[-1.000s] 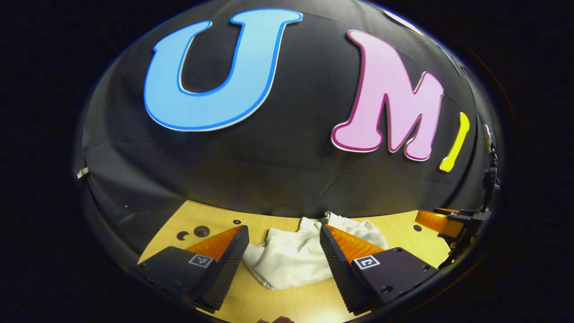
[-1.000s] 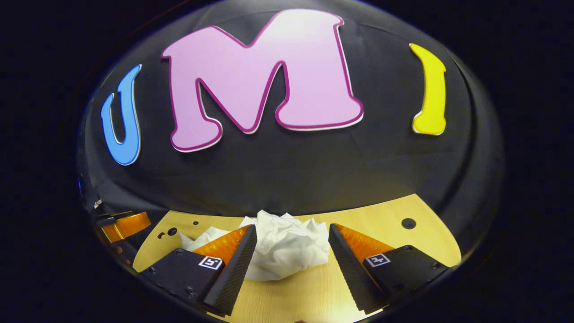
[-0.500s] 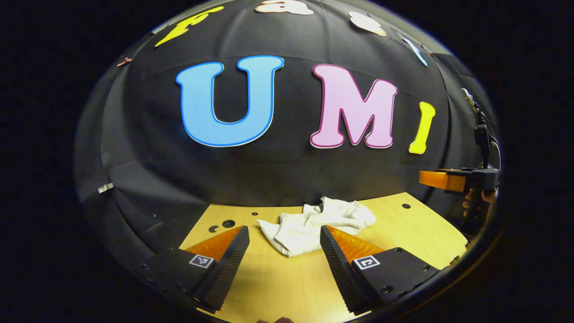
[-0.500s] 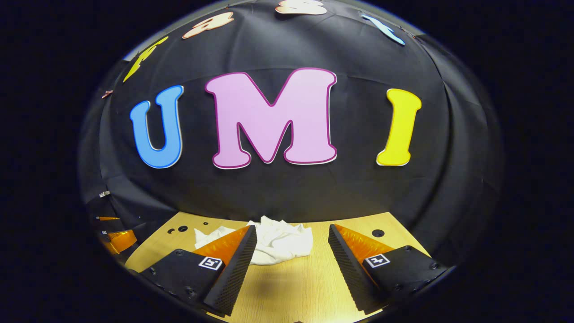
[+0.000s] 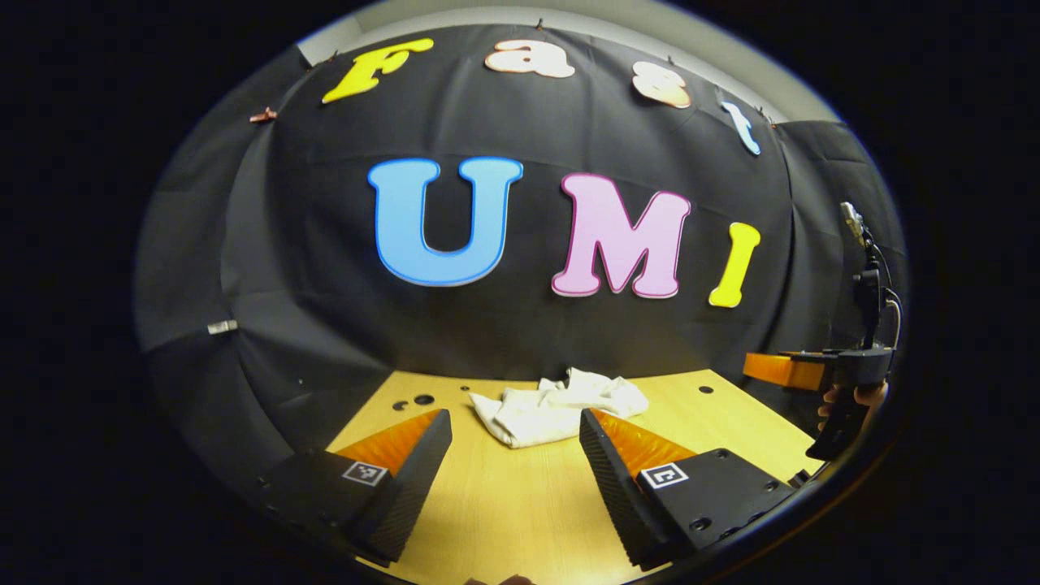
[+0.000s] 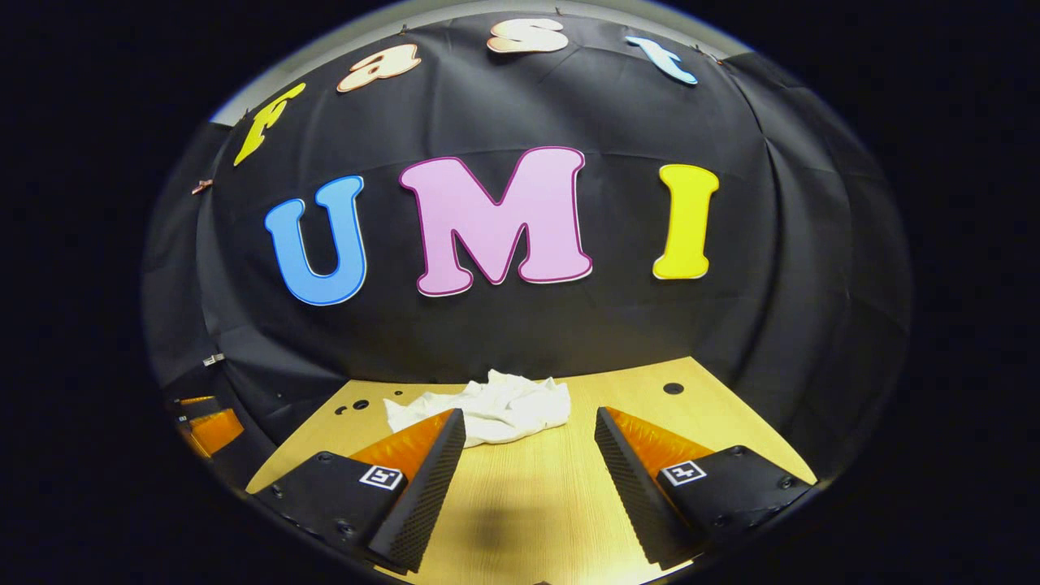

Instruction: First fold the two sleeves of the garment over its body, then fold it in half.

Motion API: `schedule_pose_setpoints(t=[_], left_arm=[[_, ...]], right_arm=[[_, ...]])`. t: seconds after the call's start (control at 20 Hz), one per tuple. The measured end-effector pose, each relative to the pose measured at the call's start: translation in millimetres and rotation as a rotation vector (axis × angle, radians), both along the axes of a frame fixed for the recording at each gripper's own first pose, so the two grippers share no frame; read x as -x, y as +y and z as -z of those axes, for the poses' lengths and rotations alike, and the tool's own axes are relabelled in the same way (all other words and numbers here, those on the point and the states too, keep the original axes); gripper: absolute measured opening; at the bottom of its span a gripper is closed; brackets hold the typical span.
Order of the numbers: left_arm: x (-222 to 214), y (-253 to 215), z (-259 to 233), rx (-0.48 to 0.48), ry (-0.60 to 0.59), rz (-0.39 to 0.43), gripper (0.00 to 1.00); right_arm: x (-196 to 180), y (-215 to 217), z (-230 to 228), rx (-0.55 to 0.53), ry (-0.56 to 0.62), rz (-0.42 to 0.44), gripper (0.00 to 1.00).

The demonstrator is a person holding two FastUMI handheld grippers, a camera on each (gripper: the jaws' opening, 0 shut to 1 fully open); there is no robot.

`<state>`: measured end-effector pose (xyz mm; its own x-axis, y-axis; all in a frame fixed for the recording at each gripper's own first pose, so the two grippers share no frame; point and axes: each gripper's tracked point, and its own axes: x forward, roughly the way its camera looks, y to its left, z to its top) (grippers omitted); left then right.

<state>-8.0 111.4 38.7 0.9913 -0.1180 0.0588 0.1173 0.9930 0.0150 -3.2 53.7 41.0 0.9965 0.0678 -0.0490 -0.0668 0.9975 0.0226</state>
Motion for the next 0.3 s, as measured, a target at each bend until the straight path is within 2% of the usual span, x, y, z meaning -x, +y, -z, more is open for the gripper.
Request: schedule_pose_setpoints(t=[0.3], left_arm=[[24.3,-9.9,-3.4,-0.018,-0.072,-0.005,0.97]], right_arm=[[23.6,-22.4,23.1,-0.053,0.028,0.043,0.98]])
